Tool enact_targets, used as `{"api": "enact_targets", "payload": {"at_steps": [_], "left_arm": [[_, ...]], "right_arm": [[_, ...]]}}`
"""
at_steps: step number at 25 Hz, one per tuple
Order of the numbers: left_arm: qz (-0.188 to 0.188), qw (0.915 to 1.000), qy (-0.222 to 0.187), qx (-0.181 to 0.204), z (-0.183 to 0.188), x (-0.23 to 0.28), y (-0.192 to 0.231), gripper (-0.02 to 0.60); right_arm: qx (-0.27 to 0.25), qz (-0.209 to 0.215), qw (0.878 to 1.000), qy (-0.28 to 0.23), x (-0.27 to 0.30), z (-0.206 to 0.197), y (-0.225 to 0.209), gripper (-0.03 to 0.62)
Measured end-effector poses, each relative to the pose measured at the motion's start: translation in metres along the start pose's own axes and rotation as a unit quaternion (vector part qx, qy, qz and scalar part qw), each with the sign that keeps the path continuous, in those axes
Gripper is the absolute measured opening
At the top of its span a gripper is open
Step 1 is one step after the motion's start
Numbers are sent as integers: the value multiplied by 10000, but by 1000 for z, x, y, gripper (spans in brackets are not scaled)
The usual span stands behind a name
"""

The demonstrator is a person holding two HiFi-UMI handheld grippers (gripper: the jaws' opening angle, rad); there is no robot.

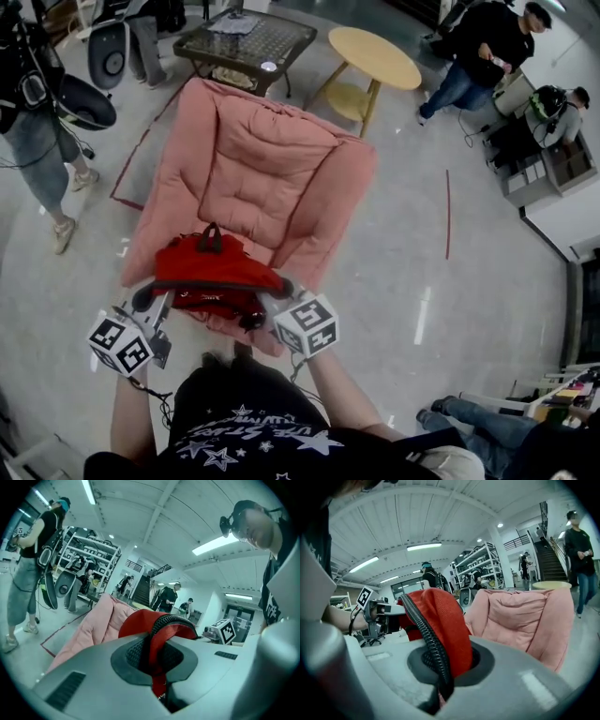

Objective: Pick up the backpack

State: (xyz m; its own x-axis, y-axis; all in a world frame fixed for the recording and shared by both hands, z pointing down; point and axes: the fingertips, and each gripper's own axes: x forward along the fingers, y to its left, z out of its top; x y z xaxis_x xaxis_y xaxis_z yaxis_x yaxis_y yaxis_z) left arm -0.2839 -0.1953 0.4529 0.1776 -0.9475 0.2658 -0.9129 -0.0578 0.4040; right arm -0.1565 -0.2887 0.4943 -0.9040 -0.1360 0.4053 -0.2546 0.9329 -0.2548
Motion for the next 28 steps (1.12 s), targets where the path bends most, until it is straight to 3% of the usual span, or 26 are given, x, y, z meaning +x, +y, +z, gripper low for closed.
{"api": "enact_targets", "payload": {"at_steps": [5,14,21,25,28], "left_arm": [[26,9998,-172,140,-2,-37,-20,15],[94,9970,-733,-208,-20,-124,-53,15],[166,9939,-1079,-174,-36,-226,-129,15],[190,9937,-1101,-103,-41,-232,-125,15],[129,9941,-1074,-61,-54,-263,-151,15]], "right_arm": [[-78,75,9999,-46,-14,6,28,8],[-444,188,9987,-179,-44,3,104,8],[-540,317,9975,-321,-131,-15,199,8],[-525,351,9972,-400,-133,-22,209,8],[-371,393,9975,-447,-161,-36,237,8]]}}
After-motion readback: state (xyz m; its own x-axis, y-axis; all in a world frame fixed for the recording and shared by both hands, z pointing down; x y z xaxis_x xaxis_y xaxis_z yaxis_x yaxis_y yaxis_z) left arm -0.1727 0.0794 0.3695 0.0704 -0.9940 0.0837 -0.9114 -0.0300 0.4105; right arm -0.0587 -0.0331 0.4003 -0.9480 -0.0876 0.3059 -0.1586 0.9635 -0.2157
